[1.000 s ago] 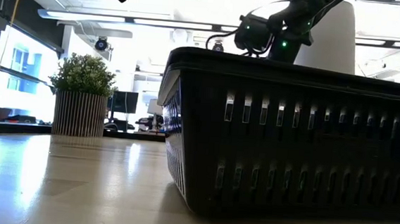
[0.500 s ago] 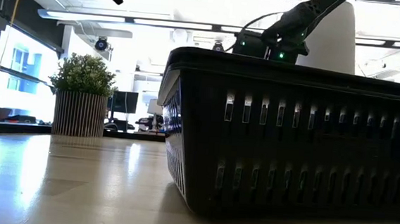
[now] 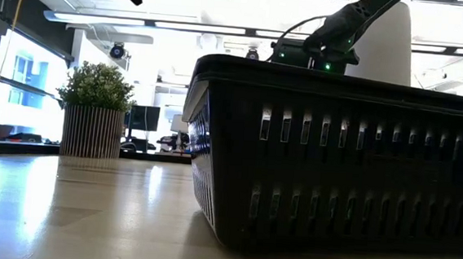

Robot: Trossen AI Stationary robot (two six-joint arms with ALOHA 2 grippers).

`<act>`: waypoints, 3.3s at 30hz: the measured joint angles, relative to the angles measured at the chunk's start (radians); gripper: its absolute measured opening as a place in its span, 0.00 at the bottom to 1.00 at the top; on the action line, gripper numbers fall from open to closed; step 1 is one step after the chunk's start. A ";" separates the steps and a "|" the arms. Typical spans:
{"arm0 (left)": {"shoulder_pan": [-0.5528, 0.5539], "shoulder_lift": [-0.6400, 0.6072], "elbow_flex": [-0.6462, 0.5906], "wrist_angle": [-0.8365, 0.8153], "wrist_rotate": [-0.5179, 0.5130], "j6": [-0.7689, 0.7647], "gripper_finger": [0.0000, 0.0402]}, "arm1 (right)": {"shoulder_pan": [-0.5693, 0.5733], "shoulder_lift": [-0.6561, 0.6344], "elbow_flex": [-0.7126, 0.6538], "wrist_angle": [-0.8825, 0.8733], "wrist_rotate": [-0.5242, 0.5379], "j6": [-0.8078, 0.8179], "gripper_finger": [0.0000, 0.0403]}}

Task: Stack baskets by color
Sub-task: Stack the top white bin on the white bins

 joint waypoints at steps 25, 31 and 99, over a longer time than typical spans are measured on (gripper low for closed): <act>0.000 0.000 0.000 0.002 0.026 -0.068 0.64 | 0.113 -0.298 0.000 0.028 -0.067 -0.310 0.27; 0.000 0.000 0.000 0.003 0.027 -0.166 0.65 | 0.165 -0.324 0.000 0.186 -0.131 -0.629 0.27; 0.000 0.000 0.000 0.004 0.044 -0.156 0.65 | 0.149 -0.022 0.027 0.155 -0.266 -1.301 0.01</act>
